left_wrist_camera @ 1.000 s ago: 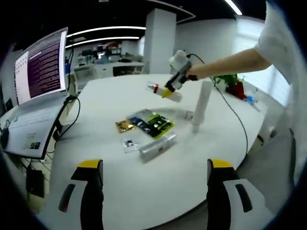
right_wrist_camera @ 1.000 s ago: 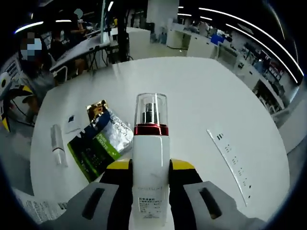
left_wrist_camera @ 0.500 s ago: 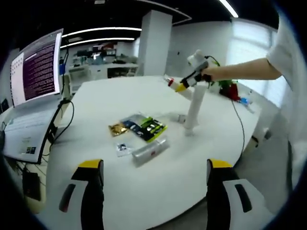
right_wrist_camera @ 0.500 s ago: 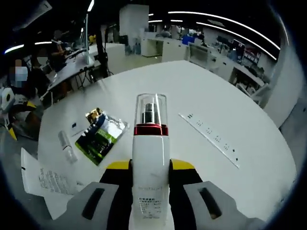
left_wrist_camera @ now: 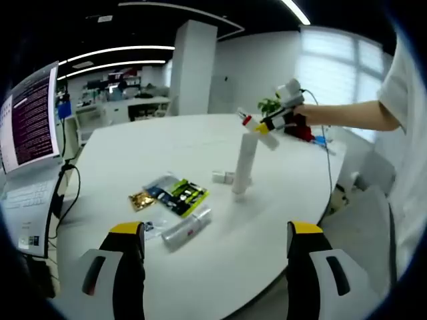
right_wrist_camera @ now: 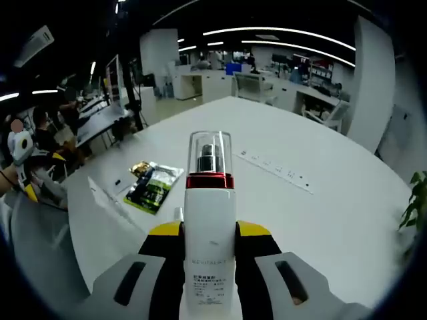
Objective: Arrange the skincare products in the storage area until every visible bottle or jar stands upright without overlapping.
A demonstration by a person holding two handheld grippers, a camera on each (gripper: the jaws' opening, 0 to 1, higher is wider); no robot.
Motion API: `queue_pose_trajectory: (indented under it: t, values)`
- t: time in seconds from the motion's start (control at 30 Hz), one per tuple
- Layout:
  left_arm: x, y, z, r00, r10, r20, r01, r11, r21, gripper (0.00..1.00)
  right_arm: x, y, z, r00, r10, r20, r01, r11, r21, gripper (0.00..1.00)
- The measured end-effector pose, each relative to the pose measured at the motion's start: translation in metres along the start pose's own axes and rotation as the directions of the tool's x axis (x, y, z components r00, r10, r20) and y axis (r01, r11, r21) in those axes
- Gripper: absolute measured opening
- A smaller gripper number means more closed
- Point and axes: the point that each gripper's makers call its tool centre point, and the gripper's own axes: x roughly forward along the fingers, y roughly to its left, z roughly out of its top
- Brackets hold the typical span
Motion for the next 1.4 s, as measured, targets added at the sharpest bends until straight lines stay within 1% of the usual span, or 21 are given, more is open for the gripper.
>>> queue_pose_trajectory:
  t: [0.2, 0.27, 0.43, 0.53, 0.57, 0.63, 0.73, 0.8, 0.87, 0.9, 0.97, 1.0, 1.07, 1.1, 1.17, 1.2, 1.23, 1.3, 1.33, 1.37, 1.4]
  values:
    - [0.004, -0.017, 0.012, 0.999, -0.040, 0.013, 0.039, 0.999, 0.021, 0.79, -0.026, 0.011, -0.007, 0.999, -0.009, 0.048, 0.007, 0.999, 0.034, 0.27]
    - [0.004, -0.022, 0.014, 0.998, -0.054, 0.015, 0.053, 0.998, 0.021, 0.79, -0.034, 0.020, -0.010, 0.998, -0.002, 0.058, 0.000, 0.999, 0.040, 0.27]
    - [0.003, -0.039, 0.021, 0.994, -0.101, 0.045, 0.102, 0.995, -0.022, 0.78, -0.049, 0.032, -0.015, 0.994, 0.013, 0.106, -0.020, 0.997, 0.070, 0.27]
    - [0.001, -0.047, 0.023, 0.992, -0.115, 0.047, 0.116, 0.993, -0.026, 0.77, -0.059, 0.046, -0.015, 0.988, 0.038, 0.150, -0.054, 0.993, 0.109, 0.27]
    - [0.001, -0.049, 0.023, 0.993, -0.117, 0.032, 0.118, 0.993, 0.000, 0.76, -0.063, 0.056, -0.015, 0.985, 0.058, 0.164, -0.077, 0.990, 0.114, 0.27]
    - [-0.001, -0.054, 0.026, 0.992, -0.126, 0.013, 0.125, 0.991, 0.055, 0.76, -0.068, 0.063, -0.015, 0.981, 0.062, 0.183, -0.086, 0.988, 0.128, 0.27]
    - [-0.004, -0.058, 0.038, 0.987, -0.152, 0.041, 0.150, 0.987, 0.049, 0.77, -0.073, 0.080, -0.010, 0.966, 0.106, 0.237, -0.141, 0.980, 0.138, 0.27]
    - [-0.006, -0.065, 0.049, 0.978, -0.192, 0.078, 0.191, 0.981, 0.020, 0.78, -0.078, 0.096, -0.006, 0.949, 0.157, 0.275, -0.195, 0.974, 0.117, 0.27]
    - [-0.006, -0.069, 0.058, 0.971, -0.213, 0.108, 0.210, 0.977, 0.034, 0.79, -0.085, 0.112, -0.002, 0.925, 0.202, 0.322, -0.243, 0.966, 0.092, 0.27]
    - [-0.007, -0.071, 0.060, 0.969, -0.220, 0.113, 0.217, 0.975, 0.041, 0.78, -0.088, 0.120, 0.000, 0.913, 0.213, 0.349, -0.260, 0.961, 0.091, 0.27]
    - [-0.007, -0.077, 0.059, 0.964, -0.246, 0.097, 0.243, 0.969, 0.041, 0.77, -0.091, 0.131, 0.002, 0.898, 0.235, 0.372, -0.287, 0.953, 0.092, 0.27]
    - [-0.008, -0.083, 0.062, 0.959, -0.266, 0.094, 0.263, 0.964, 0.042, 0.77, -0.092, 0.135, 0.002, 0.893, 0.244, 0.379, -0.295, 0.952, 0.083, 0.27]
    - [-0.011, -0.092, 0.068, 0.950, -0.295, 0.106, 0.291, 0.955, 0.052, 0.77, -0.095, 0.150, 0.007, 0.872, 0.280, 0.402, -0.331, 0.942, 0.062, 0.27]
    - [-0.012, -0.094, 0.072, 0.945, -0.307, 0.114, 0.303, 0.952, 0.046, 0.77, -0.096, 0.159, 0.012, 0.855, 0.306, 0.420, -0.360, 0.931, 0.055, 0.27]
    - [-0.014, -0.101, 0.082, 0.928, -0.340, 0.152, 0.339, 0.940, 0.029, 0.76, -0.098, 0.175, 0.019, 0.822, 0.343, 0.455, -0.409, 0.911, 0.051, 0.27]
    - [-0.014, -0.102, 0.085, 0.922, -0.349, 0.168, 0.351, 0.936, 0.020, 0.76, -0.099, 0.180, 0.021, 0.811, 0.358, 0.462, -0.428, 0.902, 0.053, 0.27]
    - [-0.015, -0.103, 0.090, 0.915, -0.361, 0.183, 0.366, 0.931, 0.005, 0.75, -0.099, 0.190, 0.024, 0.794, 0.380, 0.474, -0.451, 0.891, 0.042, 0.27]
    - [-0.015, -0.104, 0.095, 0.905, -0.374, 0.203, 0.385, 0.923, -0.013, 0.73, -0.098, 0.206, 0.028, 0.760, 0.417, 0.498, -0.500, 0.865, 0.037, 0.27]
    - [-0.014, -0.104, 0.097, 0.901, -0.379, 0.209, 0.391, 0.920, -0.020, 0.73, -0.098, 0.213, 0.029, 0.747, 0.431, 0.505, -0.517, 0.855, 0.035, 0.27]
    - [-0.014, -0.105, 0.107, 0.885, -0.403, 0.234, 0.421, 0.906, -0.034, 0.72, -0.094, 0.239, 0.031, 0.711, 0.494, 0.500, -0.572, 0.821, 0.002, 0.27]
    - [-0.015, -0.106, 0.109, 0.879, -0.411, 0.242, 0.432, 0.901, -0.038, 0.72, -0.094, 0.250, 0.032, 0.695, 0.526, 0.491, -0.595, 0.804, -0.018, 0.27]
